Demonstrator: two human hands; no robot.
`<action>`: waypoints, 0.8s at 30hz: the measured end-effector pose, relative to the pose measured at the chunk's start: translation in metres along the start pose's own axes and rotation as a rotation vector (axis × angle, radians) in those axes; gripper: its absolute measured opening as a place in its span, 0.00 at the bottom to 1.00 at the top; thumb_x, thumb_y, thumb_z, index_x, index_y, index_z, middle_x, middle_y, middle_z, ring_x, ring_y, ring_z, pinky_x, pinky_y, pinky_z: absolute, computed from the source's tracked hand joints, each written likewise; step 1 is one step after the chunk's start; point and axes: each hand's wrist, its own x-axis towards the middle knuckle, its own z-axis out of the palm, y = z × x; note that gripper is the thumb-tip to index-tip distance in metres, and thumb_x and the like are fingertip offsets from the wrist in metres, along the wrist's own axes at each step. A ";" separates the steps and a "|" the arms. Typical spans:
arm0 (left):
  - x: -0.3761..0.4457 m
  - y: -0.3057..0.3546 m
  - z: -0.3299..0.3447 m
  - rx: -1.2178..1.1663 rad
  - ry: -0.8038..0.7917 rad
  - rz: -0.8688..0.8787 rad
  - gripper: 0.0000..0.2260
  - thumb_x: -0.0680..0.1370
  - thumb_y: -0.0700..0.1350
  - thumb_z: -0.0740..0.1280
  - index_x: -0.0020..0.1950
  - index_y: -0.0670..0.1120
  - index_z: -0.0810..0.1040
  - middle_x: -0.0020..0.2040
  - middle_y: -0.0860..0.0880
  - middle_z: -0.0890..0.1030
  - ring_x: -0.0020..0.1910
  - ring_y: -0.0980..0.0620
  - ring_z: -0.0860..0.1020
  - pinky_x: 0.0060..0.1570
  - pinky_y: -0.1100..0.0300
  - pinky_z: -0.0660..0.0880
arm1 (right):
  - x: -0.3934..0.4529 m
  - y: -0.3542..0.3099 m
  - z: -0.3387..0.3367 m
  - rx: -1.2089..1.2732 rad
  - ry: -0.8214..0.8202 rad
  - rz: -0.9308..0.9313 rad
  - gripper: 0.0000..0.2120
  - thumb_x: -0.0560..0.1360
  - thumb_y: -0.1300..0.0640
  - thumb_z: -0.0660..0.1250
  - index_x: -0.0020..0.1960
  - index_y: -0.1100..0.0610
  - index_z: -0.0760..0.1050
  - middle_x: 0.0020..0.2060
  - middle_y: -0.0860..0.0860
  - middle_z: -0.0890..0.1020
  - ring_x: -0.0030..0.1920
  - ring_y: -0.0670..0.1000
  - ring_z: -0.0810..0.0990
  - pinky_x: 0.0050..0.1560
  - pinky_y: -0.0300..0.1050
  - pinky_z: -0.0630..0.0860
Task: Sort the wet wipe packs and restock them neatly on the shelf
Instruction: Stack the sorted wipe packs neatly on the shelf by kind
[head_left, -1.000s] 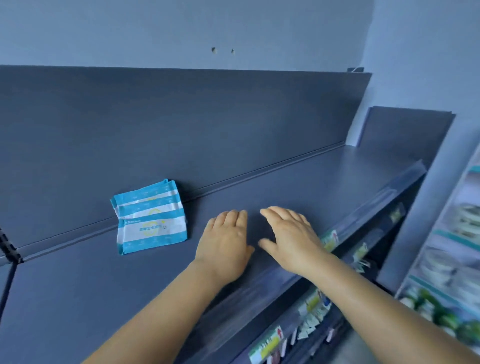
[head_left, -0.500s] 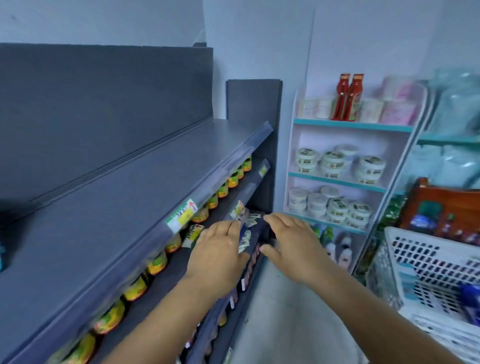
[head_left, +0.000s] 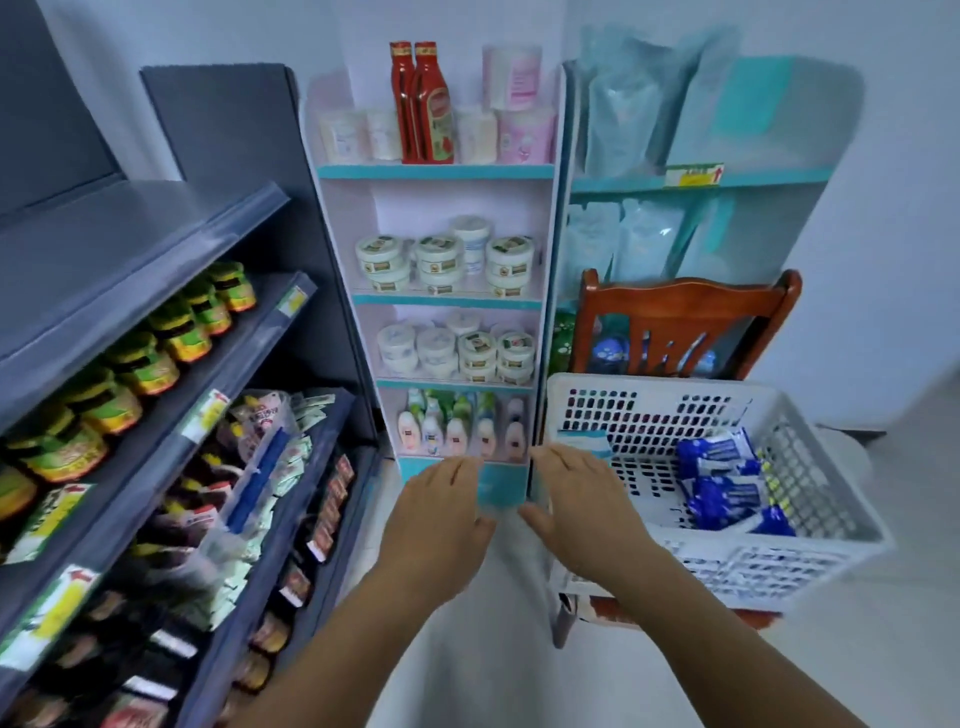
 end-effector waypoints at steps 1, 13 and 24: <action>0.008 0.011 0.009 -0.015 -0.019 -0.001 0.25 0.80 0.52 0.60 0.75 0.51 0.58 0.72 0.54 0.64 0.70 0.53 0.63 0.69 0.60 0.58 | 0.000 0.016 0.001 -0.001 -0.005 0.027 0.29 0.78 0.44 0.61 0.75 0.50 0.56 0.74 0.48 0.62 0.74 0.50 0.59 0.75 0.47 0.52; 0.112 0.078 0.108 -0.023 -0.241 0.098 0.22 0.79 0.52 0.61 0.71 0.50 0.63 0.69 0.51 0.69 0.66 0.51 0.67 0.65 0.58 0.65 | 0.029 0.148 0.027 0.067 -0.100 0.262 0.27 0.77 0.46 0.62 0.73 0.51 0.59 0.71 0.48 0.66 0.71 0.50 0.63 0.72 0.47 0.58; 0.229 0.085 0.192 -0.011 -0.423 0.051 0.23 0.79 0.49 0.62 0.72 0.48 0.60 0.70 0.49 0.67 0.66 0.50 0.68 0.64 0.56 0.68 | 0.119 0.235 0.052 0.106 -0.227 0.315 0.26 0.78 0.50 0.62 0.73 0.52 0.60 0.72 0.49 0.65 0.71 0.50 0.62 0.71 0.47 0.59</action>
